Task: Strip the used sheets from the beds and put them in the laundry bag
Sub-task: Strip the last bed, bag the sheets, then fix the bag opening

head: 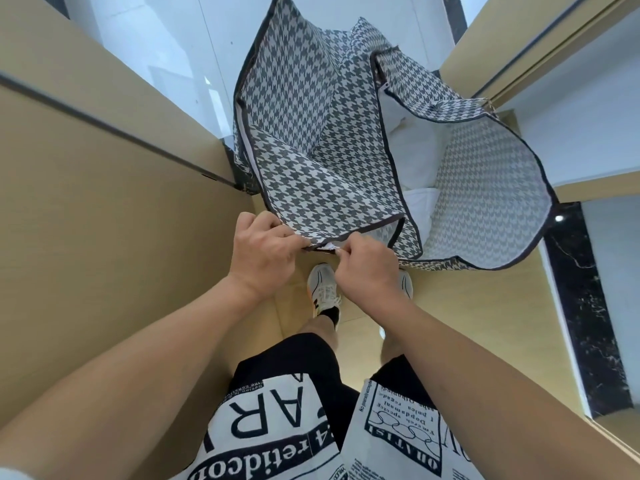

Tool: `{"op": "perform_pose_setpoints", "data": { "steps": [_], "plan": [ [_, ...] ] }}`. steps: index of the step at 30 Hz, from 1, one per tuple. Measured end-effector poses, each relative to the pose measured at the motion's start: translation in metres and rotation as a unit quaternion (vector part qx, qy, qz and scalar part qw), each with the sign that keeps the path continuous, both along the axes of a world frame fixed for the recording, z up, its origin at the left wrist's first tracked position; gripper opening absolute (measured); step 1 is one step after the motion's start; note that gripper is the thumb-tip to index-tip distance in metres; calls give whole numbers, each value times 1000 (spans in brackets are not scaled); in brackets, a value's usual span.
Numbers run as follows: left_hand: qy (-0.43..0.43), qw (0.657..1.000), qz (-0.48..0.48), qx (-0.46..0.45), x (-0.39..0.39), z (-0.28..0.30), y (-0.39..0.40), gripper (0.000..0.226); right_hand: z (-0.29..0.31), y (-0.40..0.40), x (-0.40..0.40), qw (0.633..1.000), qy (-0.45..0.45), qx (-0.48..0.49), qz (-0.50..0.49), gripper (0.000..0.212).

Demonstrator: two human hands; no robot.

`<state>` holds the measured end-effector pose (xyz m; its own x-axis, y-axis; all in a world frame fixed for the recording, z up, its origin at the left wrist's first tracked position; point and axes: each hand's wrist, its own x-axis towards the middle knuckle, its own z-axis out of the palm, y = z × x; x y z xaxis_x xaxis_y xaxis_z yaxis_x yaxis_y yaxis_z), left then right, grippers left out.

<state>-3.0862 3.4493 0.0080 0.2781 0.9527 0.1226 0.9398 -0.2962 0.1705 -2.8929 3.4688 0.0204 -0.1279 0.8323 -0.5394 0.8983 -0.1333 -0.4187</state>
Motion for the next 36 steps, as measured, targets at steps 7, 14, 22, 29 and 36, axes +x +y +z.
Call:
{"op": "perform_pose_setpoints", "data": {
  "steps": [7, 14, 22, 29, 36],
  "plan": [
    [37, 996, -77, 30, 18, -6, -2, 18, 0, -5, -7, 997, 63, -19, -28, 13],
    [44, 998, -38, -27, 7, -1, -1, 20, -7, -6, 1, 999, 30, 20, -20, 14],
    [66, 988, 22, -137, -3, 3, -31, 19, -13, -12, 77, 992, -50, 7, -115, 17],
    [83, 967, -104, -215, 111, 1, 5, 28, -4, -39, 84, 996, -23, 29, -85, 19],
    [73, 943, -130, -297, 132, 4, 8, 4, -3, -30, 123, 997, -35, 66, -38, 17]
  ]
}}
